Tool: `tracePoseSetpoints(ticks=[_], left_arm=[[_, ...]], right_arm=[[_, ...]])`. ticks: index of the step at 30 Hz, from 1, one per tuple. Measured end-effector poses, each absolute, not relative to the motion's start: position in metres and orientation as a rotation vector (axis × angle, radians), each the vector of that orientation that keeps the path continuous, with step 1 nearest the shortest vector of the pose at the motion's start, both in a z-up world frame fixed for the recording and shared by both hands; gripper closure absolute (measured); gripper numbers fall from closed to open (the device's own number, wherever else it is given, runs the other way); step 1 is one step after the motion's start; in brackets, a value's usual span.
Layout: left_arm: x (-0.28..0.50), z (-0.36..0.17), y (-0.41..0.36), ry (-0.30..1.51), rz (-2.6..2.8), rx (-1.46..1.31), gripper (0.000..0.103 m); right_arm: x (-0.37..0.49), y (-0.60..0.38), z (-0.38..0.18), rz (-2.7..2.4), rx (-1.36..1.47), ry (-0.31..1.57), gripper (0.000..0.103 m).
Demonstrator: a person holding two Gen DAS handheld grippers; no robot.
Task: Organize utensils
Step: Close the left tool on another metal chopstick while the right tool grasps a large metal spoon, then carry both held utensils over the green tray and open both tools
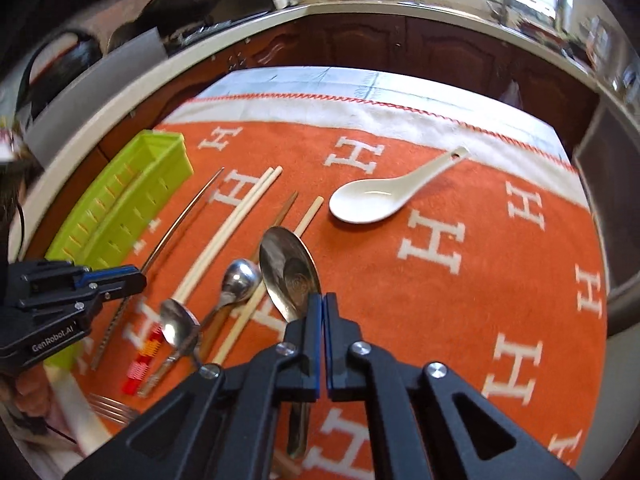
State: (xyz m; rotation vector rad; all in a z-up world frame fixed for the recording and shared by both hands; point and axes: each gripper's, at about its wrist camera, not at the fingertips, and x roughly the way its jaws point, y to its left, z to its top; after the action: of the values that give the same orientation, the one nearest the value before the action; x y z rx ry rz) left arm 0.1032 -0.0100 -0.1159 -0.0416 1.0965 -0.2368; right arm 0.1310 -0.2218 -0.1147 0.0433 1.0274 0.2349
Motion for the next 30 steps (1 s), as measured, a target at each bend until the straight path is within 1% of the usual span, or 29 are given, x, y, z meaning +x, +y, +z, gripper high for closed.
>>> tracePoseSetpoints(ticks=[8, 13, 20, 25, 30], left_arm=[[0.075, -0.06, 0.018, 0.981, -0.239, -0.05, 0.1], [0.064, -0.046, 0.052, 0.946, -0.18, -0.032, 0.1], [0.059, -0.057, 0.098, 0.947, -0.13, 0.018, 0.1], [0.063, -0.078, 0.108, 0.99, -0.144, 0.003, 0.1], [0.069, -0.093, 0.119, 1.025, -0.146, -0.042, 0.099]], right_arm=[[0.123, -0.23, -0.084, 0.204, 0.301, 1.014, 0.103], [0.119, -0.206, -0.062, 0.238, 0.423, 1.0, 0.103], [0.129, -0.137, -0.05, 0.295, 0.528, 1.018, 0.102], [0.151, -0.088, -0.066, 0.251, 0.523, 1.067, 0.102], [0.171, -0.065, -0.087, 0.185, 0.511, 1.106, 0.102]])
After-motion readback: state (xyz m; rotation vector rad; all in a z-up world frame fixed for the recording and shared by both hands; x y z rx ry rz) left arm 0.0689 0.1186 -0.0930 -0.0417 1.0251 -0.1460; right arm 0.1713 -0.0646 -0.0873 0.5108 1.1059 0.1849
